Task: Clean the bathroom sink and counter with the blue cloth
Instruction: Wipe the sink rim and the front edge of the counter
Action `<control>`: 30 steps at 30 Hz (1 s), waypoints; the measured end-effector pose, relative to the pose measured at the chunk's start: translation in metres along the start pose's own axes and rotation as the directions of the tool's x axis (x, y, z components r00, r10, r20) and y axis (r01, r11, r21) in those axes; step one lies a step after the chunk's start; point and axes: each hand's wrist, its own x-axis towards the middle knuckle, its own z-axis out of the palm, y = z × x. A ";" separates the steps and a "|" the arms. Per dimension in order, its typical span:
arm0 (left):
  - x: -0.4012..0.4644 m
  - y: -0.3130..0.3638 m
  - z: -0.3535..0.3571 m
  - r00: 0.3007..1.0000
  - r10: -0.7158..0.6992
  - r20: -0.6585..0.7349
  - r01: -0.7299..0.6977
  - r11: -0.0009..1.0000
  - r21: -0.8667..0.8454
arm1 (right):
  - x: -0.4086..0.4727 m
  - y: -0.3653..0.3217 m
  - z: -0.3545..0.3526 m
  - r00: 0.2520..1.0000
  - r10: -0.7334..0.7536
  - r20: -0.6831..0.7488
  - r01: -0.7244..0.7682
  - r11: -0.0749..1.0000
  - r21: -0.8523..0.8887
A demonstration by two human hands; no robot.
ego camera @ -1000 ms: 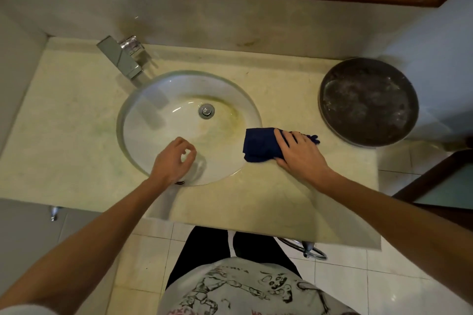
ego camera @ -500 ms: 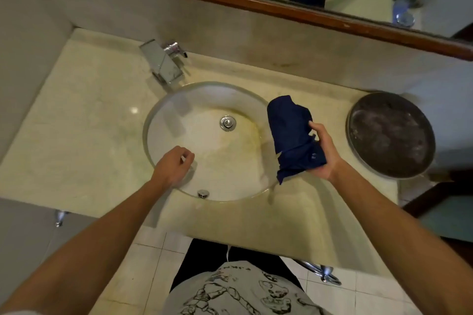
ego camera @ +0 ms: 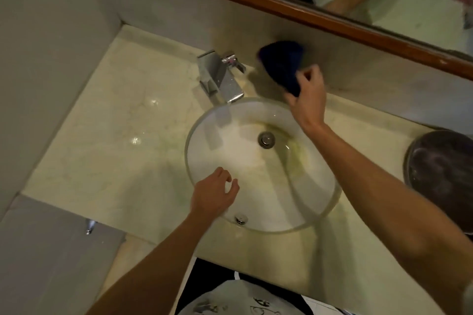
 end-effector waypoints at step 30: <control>0.001 0.009 -0.001 0.996 -0.088 -0.009 0.088 0.993 0.081 | -0.164 0.180 -0.081 0.954 -0.043 0.297 0.133 0.947 -0.291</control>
